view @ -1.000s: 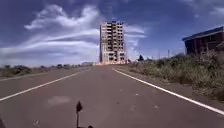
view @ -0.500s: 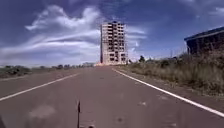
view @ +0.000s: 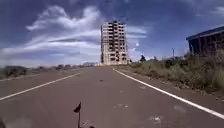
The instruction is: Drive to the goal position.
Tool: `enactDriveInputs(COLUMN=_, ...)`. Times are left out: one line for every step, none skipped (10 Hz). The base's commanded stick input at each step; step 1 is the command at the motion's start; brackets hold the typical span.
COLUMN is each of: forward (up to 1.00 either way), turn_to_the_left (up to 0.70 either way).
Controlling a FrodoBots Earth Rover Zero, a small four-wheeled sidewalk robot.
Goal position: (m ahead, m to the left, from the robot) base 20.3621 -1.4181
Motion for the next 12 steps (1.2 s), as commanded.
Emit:
enactDriveInputs(forward=0.69, turn_to_the_left=0.00)
enactDriveInputs(forward=0.73, turn_to_the_left=0.00)
enactDriveInputs(forward=0.77, turn_to_the_left=0.00)
enactDriveInputs(forward=0.79, turn_to_the_left=0.00)
enactDriveInputs(forward=1.00, turn_to_the_left=0.00)
enactDriveInputs(forward=1.00, turn_to_the_left=0.00)
enactDriveInputs(forward=1.00, turn_to_the_left=0.00)
enactDriveInputs(forward=1.00, turn_to_the_left=0.00)
enactDriveInputs(forward=1.00, turn_to_the_left=0.00)
enactDriveInputs(forward=1.00, turn_to_the_left=0.00)
enactDriveInputs(forward=1.00, turn_to_the_left=0.00)
enactDriveInputs(forward=1.00, turn_to_the_left=0.00)
